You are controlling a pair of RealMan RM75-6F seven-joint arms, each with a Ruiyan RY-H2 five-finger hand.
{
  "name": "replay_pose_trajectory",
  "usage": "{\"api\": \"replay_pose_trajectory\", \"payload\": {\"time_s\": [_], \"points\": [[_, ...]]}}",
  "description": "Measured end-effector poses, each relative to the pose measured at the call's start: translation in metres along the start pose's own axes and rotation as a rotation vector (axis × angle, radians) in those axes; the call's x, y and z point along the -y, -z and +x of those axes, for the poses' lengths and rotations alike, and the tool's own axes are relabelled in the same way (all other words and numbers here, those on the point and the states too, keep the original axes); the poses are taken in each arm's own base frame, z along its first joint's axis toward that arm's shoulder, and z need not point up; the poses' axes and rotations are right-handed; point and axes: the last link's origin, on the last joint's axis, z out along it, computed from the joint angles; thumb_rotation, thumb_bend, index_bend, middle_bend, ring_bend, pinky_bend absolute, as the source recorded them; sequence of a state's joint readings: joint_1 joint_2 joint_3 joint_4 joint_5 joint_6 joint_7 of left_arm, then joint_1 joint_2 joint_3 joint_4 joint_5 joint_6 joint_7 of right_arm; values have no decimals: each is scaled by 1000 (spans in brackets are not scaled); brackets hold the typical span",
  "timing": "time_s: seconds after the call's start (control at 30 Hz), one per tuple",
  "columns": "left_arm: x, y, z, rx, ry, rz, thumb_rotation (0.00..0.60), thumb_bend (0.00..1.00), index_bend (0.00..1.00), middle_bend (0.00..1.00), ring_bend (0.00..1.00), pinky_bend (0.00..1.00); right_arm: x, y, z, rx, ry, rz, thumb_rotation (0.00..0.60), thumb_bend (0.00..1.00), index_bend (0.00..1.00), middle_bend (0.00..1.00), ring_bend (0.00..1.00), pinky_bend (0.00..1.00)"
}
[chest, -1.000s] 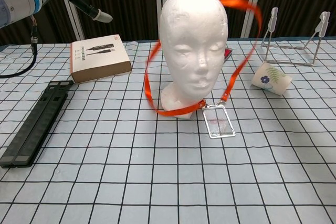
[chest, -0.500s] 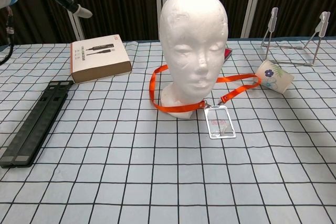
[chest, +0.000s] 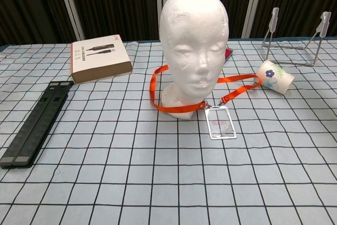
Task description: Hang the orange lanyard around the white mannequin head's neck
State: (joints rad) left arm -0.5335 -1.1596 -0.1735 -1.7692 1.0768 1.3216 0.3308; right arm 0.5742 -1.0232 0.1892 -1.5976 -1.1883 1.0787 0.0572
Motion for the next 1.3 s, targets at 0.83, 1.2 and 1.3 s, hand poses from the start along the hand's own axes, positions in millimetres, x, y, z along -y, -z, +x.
{"api": "replay_pose_trajectory", "payload": {"time_s": [0.83,1.2,1.3], "points": [[54,107,-8,8,-50,119,600,0,0,0,0,0,63,31,-141,399,-52,261,600,1000,251,189,142,157],[70,103,-7,13,-53,140,600,0,0,0,0,0,91,21,-170,459,-51,279,600,1000,247,188,142,161],[72,102,-8,19,-52,143,600,0,0,0,0,0,97,22,-174,464,-59,288,600,1000,247,187,142,164]]}}
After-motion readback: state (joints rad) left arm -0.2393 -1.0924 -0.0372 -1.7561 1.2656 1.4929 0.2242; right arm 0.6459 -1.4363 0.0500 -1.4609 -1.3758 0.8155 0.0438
